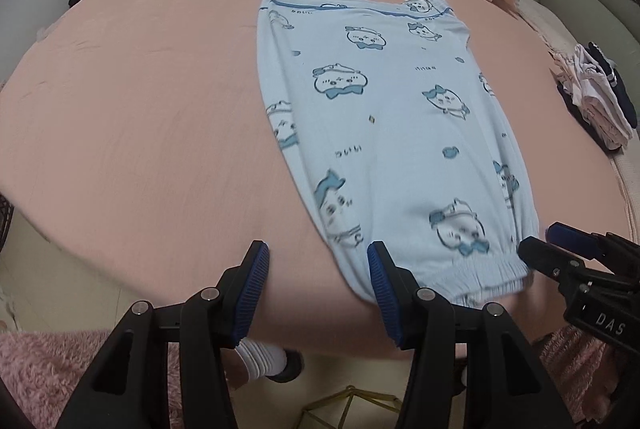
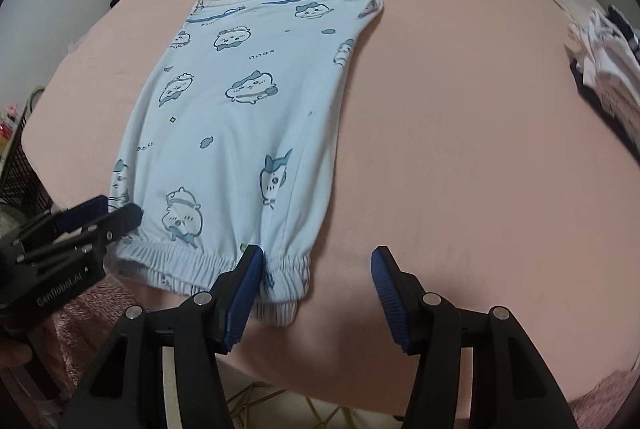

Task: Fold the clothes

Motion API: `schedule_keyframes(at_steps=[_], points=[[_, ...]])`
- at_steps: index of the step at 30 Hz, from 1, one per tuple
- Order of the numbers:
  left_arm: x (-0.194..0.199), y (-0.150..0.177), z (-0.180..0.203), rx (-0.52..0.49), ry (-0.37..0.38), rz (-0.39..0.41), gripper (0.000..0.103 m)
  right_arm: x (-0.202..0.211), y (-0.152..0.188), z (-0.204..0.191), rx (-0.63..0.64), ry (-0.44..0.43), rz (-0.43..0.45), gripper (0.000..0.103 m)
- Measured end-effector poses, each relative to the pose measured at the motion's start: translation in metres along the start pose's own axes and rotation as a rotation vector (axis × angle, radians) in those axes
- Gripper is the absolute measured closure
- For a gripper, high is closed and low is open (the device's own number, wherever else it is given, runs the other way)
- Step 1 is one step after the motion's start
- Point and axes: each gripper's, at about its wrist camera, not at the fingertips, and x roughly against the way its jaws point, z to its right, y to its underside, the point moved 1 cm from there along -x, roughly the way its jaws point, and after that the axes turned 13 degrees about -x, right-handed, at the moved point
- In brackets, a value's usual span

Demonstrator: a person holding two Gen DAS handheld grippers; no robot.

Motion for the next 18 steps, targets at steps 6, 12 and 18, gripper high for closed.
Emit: schedule_keyframes(at_steps=[6, 12, 18], points=[[0.009, 0.011, -0.003, 0.052, -0.014, -0.004, 0.055, 0.006, 0.013, 0.013, -0.044, -0.052, -0.006, 0.043], [0.025, 0.017, -0.016, 0.179, 0.096, 0.096, 0.055, 0.015, 0.010, 0.018, -0.130, -0.186, 0.050, 0.042], [0.007, 0.019, -0.010, 0.158, 0.035, 0.025, 0.055, -0.005, -0.008, 0.010, -0.153, -0.206, 0.044, 0.042]])
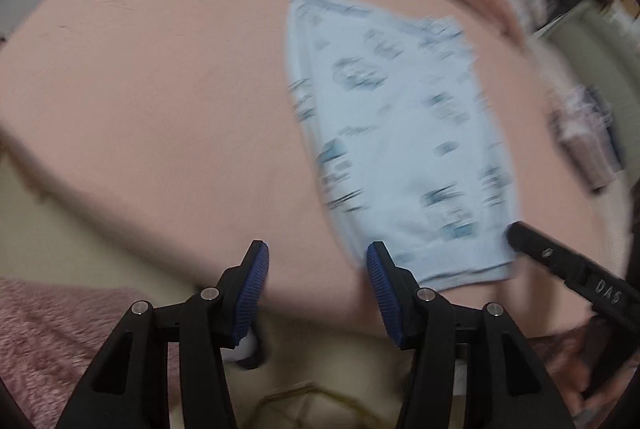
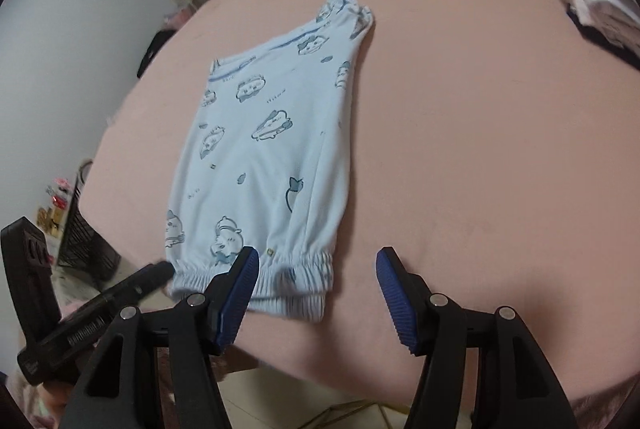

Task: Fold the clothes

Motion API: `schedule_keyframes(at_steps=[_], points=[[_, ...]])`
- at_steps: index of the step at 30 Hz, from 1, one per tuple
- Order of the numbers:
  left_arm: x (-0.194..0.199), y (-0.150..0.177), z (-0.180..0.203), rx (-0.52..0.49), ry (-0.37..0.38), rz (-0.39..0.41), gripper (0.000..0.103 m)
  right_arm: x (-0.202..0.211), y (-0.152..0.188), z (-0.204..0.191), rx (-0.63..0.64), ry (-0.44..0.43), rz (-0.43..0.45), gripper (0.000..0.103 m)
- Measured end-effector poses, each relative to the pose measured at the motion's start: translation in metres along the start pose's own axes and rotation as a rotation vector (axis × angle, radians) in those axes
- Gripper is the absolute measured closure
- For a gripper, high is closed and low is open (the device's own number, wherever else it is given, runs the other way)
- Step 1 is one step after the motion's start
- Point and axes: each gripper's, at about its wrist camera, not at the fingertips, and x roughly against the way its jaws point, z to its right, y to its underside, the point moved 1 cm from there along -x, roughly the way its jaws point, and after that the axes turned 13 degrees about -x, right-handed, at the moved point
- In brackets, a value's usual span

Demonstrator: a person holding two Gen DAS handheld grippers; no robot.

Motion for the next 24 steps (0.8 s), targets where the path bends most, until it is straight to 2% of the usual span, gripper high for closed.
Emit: schedule_keyframes(at_steps=[2, 5, 8, 10, 13, 15, 17, 20, 22, 24], points=[[0.003, 0.001, -0.005, 0.031, -0.024, 0.005, 0.055, -0.022, 0.005, -0.005, 0.035, 0.066, -0.015, 0.043], [0.012, 0.001, -0.019, 0.113, -0.002, 0.051, 0.055, 0.002, 0.005, 0.015, 0.004, 0.021, 0.006, 0.042], [0.014, 0.000, -0.024, 0.189, 0.174, 0.107, 0.055, 0.021, 0.004, 0.021, -0.020, -0.152, 0.039, 0.042], [0.011, -0.004, -0.016, 0.176, 0.222, 0.106, 0.055, 0.016, 0.002, 0.016, -0.009, -0.127, 0.042, 0.042], [0.001, -0.008, 0.001, 0.117, 0.210, 0.076, 0.055, 0.007, 0.003, 0.020, -0.016, -0.092, 0.012, 0.042], [-0.007, -0.006, 0.006, 0.121, 0.247, 0.050, 0.055, 0.002, 0.007, 0.029, -0.042, -0.097, -0.022, 0.041], [-0.015, -0.006, 0.012, 0.112, 0.252, 0.046, 0.053, -0.003, 0.008, 0.026, -0.043, -0.117, -0.006, 0.040], [-0.016, -0.006, 0.015, 0.111, 0.247, 0.060, 0.048, -0.019, 0.009, 0.012, 0.006, -0.119, -0.033, 0.040], [-0.015, -0.006, 0.016, 0.118, 0.249, 0.068, 0.047, -0.017, 0.012, 0.010, 0.049, -0.094, -0.030, 0.043], [-0.014, -0.005, 0.014, 0.127, 0.257, 0.083, 0.047, -0.016, 0.014, 0.009, 0.052, -0.099, -0.031, 0.056]])
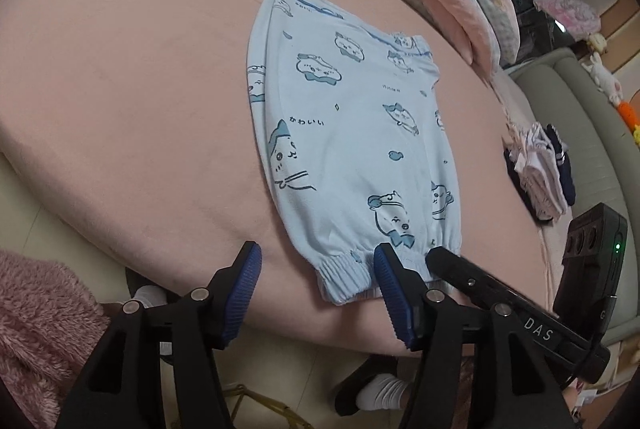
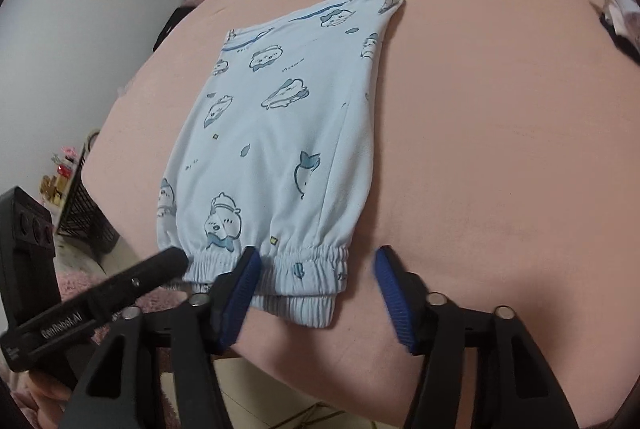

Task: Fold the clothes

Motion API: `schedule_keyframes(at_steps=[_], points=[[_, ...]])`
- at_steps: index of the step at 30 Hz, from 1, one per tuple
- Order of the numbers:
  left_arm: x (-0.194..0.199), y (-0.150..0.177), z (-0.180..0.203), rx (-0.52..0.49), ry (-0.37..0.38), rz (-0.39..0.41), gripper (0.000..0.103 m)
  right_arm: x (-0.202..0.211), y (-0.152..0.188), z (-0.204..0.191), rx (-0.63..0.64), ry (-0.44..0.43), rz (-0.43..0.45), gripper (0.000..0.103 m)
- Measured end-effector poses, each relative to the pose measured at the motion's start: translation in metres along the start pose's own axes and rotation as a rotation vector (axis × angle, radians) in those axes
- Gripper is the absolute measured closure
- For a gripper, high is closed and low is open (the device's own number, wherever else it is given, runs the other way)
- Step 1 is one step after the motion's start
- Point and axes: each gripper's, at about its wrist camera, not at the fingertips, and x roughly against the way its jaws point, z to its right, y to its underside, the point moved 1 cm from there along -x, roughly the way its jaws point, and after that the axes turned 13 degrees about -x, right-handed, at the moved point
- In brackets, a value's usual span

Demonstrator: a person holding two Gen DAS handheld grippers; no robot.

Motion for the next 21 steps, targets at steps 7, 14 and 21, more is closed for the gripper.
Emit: schedule_keyframes(at_steps=[7, 14, 21], points=[[0.003, 0.000, 0.002, -0.022, 0.036, 0.001, 0.077, 0.005, 0.001, 0.002, -0.024, -0.039, -0.019, 0.067], [0.005, 0.007, -0.011, 0.054, 0.042, 0.010, 0.081, 0.006, -0.005, 0.022, -0.126, -0.122, -0.052, 0.066], [-0.003, 0.003, -0.001, 0.023, 0.062, -0.014, 0.065, 0.004, -0.003, 0.018, -0.103, -0.109, -0.036, 0.066]])
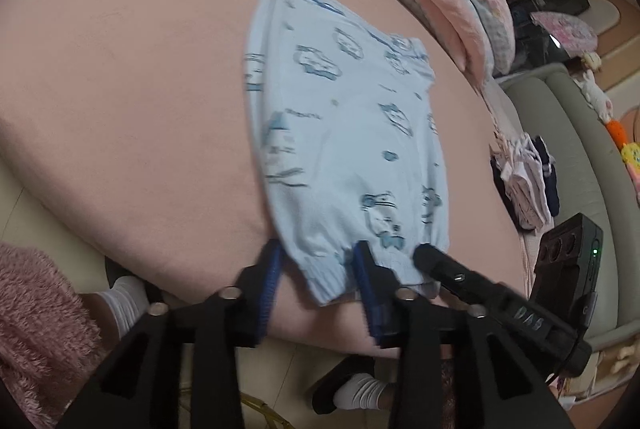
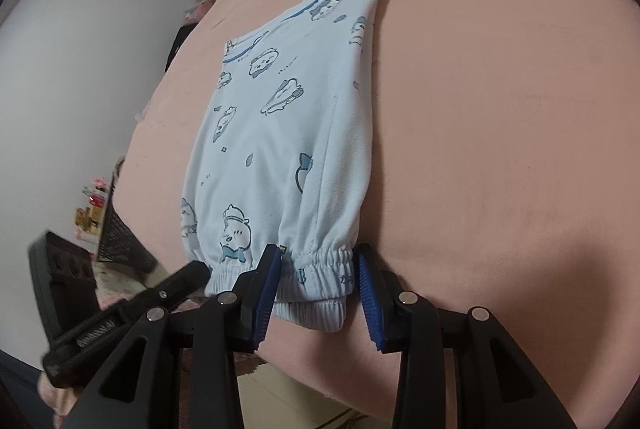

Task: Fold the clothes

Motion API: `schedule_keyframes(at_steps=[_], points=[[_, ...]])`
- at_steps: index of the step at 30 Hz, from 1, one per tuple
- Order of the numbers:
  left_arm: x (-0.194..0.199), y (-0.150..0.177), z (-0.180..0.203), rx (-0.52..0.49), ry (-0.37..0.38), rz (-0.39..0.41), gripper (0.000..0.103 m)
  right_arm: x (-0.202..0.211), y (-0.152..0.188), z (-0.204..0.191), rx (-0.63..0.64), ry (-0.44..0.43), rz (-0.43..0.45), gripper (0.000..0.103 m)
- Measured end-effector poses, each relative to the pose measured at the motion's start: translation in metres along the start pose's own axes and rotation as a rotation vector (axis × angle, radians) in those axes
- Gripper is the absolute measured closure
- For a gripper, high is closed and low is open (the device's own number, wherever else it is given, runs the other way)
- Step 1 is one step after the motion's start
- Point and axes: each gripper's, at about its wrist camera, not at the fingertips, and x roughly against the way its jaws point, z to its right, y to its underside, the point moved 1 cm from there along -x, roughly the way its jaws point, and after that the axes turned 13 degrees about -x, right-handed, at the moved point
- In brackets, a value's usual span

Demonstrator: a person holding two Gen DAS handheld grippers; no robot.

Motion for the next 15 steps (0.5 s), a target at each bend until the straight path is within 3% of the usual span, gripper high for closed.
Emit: schedule_keyframes(at_steps=[1, 4, 8, 15], points=[[-0.002, -0.001, 0.005, -0.027, -0.010, -0.008, 0.065, -0.002, 0.001, -0.005, 0.034, 0.025, 0.011, 0.066], [-0.004, -0.005, 0.012, -0.052, -0.032, -0.021, 0.085, -0.007, 0.006, -0.020, 0.116, 0.096, 0.039, 0.079], [0.005, -0.007, 0.007, -0.040, -0.011, -0.041, 0.088, -0.001, 0.007, -0.021, 0.073, 0.080, 0.022, 0.088], [0.031, 0.011, -0.002, -0.001, 0.039, -0.042, 0.089, 0.017, 0.031, -0.020, 0.025, 0.029, -0.049, 0.090]])
